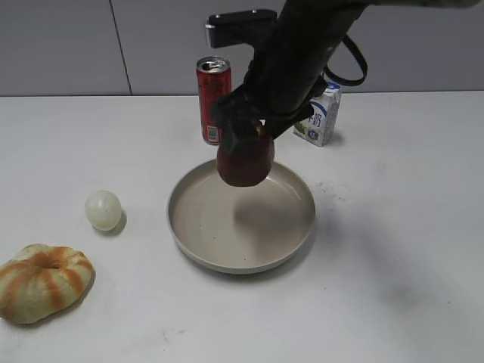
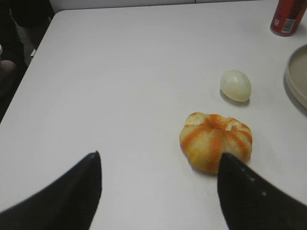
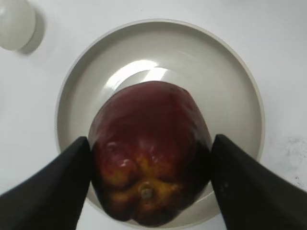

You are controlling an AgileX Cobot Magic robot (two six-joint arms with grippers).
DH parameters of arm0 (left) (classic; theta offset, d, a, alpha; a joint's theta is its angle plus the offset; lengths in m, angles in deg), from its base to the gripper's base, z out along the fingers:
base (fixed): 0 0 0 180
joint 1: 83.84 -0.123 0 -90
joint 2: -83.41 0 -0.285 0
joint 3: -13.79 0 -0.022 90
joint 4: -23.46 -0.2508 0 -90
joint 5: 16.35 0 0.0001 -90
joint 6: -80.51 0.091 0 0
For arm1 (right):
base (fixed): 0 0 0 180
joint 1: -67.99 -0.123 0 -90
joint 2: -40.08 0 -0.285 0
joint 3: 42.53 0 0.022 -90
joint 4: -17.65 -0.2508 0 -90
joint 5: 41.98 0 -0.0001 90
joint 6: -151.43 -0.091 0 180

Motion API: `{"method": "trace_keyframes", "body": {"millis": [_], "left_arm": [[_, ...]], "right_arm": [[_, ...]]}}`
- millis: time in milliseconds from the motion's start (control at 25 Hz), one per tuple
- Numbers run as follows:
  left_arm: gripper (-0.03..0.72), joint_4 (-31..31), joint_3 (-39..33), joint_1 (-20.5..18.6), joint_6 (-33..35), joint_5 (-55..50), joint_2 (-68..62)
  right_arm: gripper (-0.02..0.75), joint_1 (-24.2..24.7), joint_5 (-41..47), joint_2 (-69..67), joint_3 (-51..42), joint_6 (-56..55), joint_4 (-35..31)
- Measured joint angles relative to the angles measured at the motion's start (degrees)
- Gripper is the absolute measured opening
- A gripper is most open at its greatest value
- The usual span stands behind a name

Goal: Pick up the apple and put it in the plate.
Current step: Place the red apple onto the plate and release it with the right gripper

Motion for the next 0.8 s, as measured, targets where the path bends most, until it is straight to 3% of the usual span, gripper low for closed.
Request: {"method": "trace_keyframes", "body": {"millis": [480,640,800], "left_arm": [[0.572,0.0,0.0,0.0,0.0,0.0,0.0],[0.572,0.0,0.0,0.0,0.0,0.0,0.0],[0.572,0.0,0.0,0.0,0.0,0.0,0.0]], "right_arm": [[0.547,0.0,-0.6,-8.0,0.0,-1.1,-0.3],[0.641,0.0,0.9,-8.0,1.3,-1.1,-0.5],[0.644,0.5,6.5,-8.0,7.6,-1.1,-0.5]]}}
